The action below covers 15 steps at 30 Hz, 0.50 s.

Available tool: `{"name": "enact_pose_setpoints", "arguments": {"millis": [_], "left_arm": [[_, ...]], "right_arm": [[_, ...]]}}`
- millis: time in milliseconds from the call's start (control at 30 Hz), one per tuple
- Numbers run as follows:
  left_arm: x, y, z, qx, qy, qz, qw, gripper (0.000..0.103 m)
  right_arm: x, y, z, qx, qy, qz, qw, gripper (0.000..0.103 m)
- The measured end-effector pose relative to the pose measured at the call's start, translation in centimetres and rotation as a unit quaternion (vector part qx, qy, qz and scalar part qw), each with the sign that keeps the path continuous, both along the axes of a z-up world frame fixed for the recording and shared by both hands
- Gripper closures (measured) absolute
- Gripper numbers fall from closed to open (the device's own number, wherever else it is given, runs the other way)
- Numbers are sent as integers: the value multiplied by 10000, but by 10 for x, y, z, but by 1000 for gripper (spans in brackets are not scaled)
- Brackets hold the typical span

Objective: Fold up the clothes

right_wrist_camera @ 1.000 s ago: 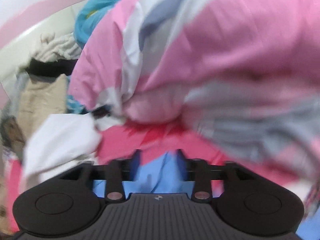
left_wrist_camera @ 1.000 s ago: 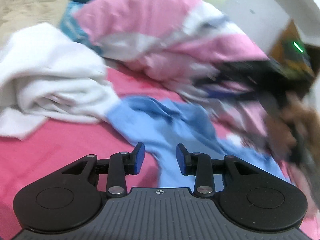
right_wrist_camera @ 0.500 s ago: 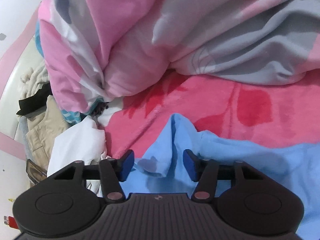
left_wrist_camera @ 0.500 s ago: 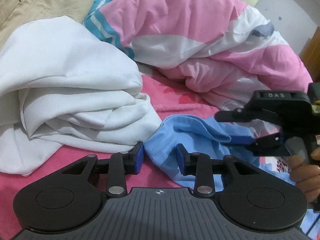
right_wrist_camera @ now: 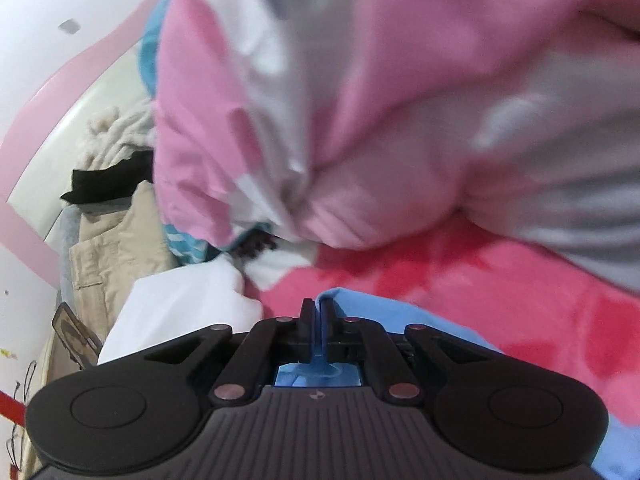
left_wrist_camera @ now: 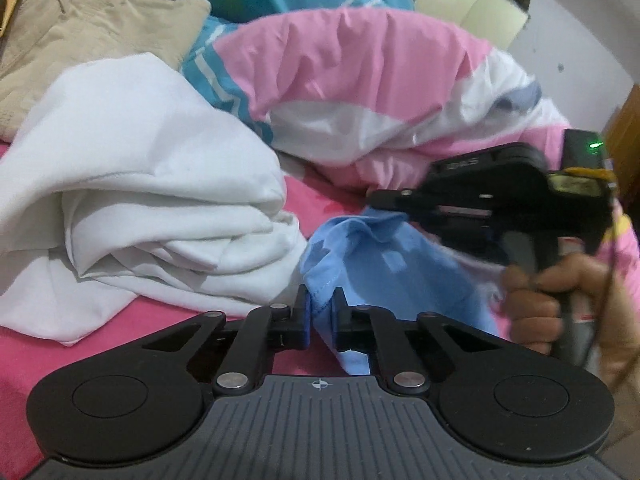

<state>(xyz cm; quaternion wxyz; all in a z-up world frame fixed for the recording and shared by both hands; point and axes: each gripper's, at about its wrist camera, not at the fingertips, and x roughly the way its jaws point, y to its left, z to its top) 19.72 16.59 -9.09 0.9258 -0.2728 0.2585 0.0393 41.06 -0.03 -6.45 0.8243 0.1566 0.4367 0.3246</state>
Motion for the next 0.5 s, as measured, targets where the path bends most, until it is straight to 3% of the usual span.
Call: {"name": "enact_pose_setpoints", "arguments": {"millis": [200,367,500], "left_arm": [[-3,4,-3,-177,100,385,9991,96],[-3,18,-14,-739,336,657,9945,95],[-7,19,-13,-901,158,663,9936,94]], "right_arm": [[12,23,-8,-40,-218,209,9995,100],[23,28,-27,13,-105,150,9998,99],[27,27,-31,96,-85,33,9999,96]]}}
